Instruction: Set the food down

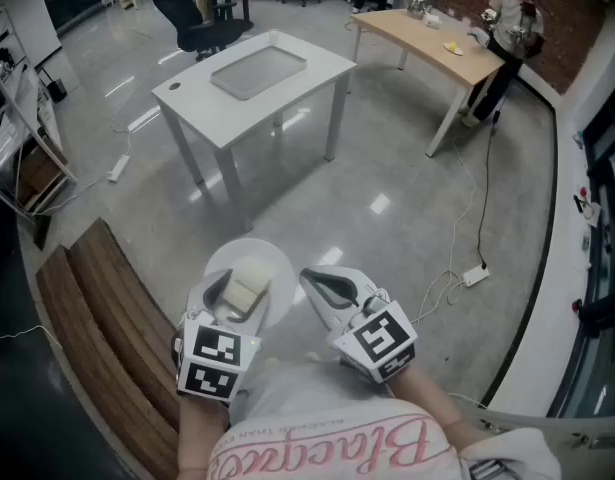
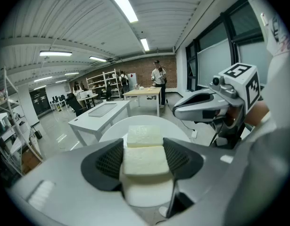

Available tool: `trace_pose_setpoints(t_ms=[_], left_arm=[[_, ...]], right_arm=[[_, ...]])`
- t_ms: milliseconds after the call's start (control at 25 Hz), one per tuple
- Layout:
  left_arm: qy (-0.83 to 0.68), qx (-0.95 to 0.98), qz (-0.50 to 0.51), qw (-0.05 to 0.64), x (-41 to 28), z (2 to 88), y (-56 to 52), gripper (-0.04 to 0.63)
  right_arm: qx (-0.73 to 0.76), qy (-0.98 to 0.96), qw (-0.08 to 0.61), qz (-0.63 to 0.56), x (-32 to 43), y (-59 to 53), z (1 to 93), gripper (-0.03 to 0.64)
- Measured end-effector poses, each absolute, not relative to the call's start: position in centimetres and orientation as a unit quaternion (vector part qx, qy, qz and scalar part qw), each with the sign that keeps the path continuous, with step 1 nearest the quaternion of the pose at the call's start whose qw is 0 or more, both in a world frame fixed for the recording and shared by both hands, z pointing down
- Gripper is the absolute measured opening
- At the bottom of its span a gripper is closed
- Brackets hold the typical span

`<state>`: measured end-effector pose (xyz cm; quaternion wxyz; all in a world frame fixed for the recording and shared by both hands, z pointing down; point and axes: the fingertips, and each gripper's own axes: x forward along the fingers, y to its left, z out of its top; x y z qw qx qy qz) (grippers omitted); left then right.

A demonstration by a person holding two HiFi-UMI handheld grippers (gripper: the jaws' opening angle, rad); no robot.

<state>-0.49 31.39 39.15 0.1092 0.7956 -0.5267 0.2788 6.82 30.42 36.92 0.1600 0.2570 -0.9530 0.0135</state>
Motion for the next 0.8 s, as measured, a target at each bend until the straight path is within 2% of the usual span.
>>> trace_pose_setpoints(t_ms=[440, 800], left_arm=[[-0.547, 0.783, 0.266, 0.125, 1.6, 40.0, 32.2, 0.262], [-0.552, 0.779, 0.27, 0.127, 0.7, 40.7, 30.7, 0.262]], right_arm=[[0.229, -0.959, 0.168, 0.012, 8.6, 30.5, 37.9, 0.0], [0.22, -0.961, 0.165, 0.014, 7.7, 29.3, 38.7, 0.001]])
